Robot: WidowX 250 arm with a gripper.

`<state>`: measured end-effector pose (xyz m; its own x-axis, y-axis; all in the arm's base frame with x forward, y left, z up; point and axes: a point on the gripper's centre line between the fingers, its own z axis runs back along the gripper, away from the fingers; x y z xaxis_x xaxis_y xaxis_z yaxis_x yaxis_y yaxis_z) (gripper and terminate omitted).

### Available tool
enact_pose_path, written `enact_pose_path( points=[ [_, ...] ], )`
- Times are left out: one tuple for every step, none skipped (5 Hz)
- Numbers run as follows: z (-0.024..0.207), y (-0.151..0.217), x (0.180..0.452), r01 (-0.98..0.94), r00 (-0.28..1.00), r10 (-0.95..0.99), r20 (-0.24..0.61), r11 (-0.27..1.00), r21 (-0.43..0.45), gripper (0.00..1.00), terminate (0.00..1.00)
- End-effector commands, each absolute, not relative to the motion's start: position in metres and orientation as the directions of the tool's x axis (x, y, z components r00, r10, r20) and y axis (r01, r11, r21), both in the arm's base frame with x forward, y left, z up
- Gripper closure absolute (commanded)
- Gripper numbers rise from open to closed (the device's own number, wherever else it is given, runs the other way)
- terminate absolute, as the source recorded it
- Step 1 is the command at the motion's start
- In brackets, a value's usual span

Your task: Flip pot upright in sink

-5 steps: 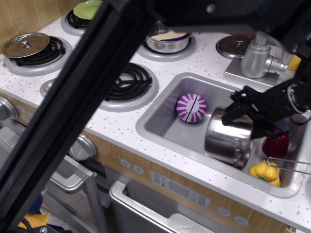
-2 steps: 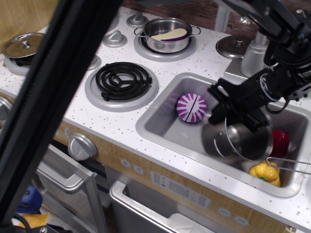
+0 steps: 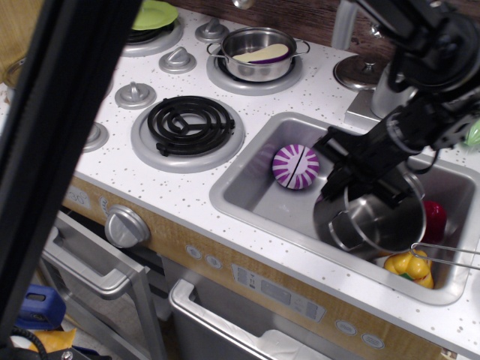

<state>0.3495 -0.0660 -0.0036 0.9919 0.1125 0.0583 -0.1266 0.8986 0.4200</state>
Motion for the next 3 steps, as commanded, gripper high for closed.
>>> enact_pose_path(
  points=[
    [0.025, -0.054, 0.357, -0.135, 0.980, 0.074, 0.184, 0.927, 0.351, 0.00, 0.00],
    [0.022, -0.046, 0.356, -0.116, 0.979, 0.045, 0.198, 0.926, 0.360, 0.00, 0.00],
    [0.013, -0.042, 0.357, -0.120, 0.969, 0.048, 0.243, 0.949, 0.292, 0.00, 0.00]
  ],
)
